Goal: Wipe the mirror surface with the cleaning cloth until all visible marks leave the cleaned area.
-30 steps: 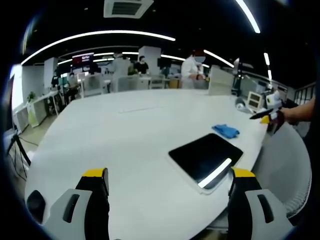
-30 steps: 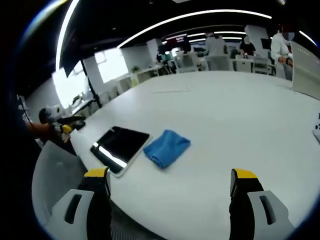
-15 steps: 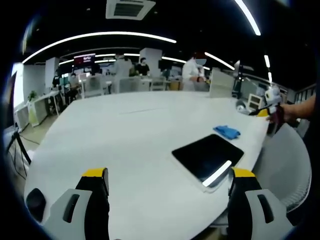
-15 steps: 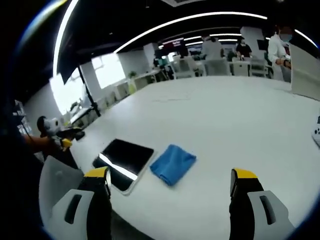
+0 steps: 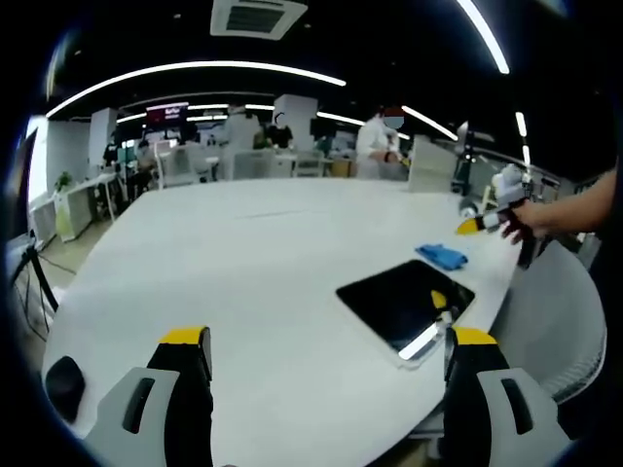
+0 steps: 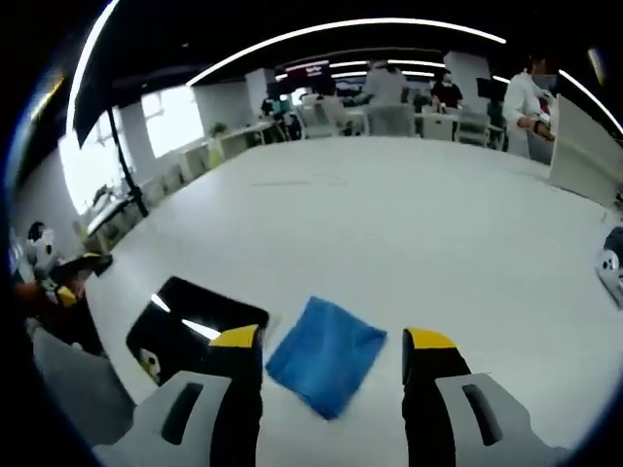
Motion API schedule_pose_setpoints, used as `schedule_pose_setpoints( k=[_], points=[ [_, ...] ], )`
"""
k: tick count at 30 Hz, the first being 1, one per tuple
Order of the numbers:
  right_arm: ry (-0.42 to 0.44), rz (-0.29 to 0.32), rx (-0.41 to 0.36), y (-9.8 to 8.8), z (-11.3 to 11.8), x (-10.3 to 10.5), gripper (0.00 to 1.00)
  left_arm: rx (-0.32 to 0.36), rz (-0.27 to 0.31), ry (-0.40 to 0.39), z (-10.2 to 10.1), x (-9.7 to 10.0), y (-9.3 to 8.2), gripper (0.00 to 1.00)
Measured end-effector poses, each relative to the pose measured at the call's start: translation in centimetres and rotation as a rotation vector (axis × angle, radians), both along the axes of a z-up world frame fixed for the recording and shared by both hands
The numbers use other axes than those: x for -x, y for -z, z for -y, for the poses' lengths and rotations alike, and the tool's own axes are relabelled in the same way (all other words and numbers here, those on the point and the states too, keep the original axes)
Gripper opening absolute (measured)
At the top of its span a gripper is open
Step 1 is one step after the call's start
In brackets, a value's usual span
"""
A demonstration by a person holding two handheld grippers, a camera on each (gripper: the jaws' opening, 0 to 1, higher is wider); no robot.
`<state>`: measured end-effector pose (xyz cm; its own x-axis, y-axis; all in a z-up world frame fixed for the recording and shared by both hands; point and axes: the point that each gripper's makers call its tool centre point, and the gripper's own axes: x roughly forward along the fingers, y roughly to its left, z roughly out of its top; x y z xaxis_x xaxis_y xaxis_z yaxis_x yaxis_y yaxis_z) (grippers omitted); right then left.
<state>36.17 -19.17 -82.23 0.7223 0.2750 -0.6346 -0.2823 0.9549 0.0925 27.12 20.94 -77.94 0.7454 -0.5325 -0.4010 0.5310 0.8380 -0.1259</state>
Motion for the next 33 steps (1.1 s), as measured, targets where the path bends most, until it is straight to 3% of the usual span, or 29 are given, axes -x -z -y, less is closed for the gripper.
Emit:
schedule_pose_setpoints(
  k=[4, 8, 11, 16, 20, 22, 27, 30, 33],
  points=[
    [0.006, -0.015, 0.046, 2.2, -0.4, -0.7, 0.44, 0.003, 0.000, 0.010, 0.7, 0.3, -0.2, 1.00],
    [0.019, -0.051, 0.041, 3.6, -0.9, -0.7, 0.30, -0.004, -0.010, 0.009, 0.6, 0.8, 0.1, 1.00],
    [0.022, -0.081, 0.096, 5.1, -0.5, -0.8, 0.20, -0.014, -0.023, 0.011, 0.3, 1.2, 0.4, 1.00],
    [0.042, -0.084, 0.104, 5.2, -0.5, -1.1, 0.17, -0.035, -0.038, 0.028, 0.3, 2.1, 0.3, 0.99],
    [0.036, -0.077, 0.137, 5.4, -0.3, -1.2, 0.02, -0.035, -0.041, 0.010, -0.2, 2.1, 0.8, 0.99],
    [0.036, -0.082, 0.136, 5.2, -0.4, -1.2, 0.02, -0.029, -0.040, -0.008, -0.3, 1.8, 0.8, 0.99],
    [0.107, -0.172, 0.036, 5.1, -0.4, -0.9, 0.02, -0.032, -0.029, 0.001, -0.2, 1.4, 0.6, 0.99],
    [0.132, -0.169, -0.036, 4.0, -1.0, -1.1, 0.02, -0.029, -0.022, 0.002, -0.7, 0.9, 0.3, 0.99],
    [0.091, -0.185, -0.064, 3.3, -2.2, -0.6, 0.02, -0.035, -0.021, -0.002, -1.1, 0.7, 0.4, 0.99]
  ],
)
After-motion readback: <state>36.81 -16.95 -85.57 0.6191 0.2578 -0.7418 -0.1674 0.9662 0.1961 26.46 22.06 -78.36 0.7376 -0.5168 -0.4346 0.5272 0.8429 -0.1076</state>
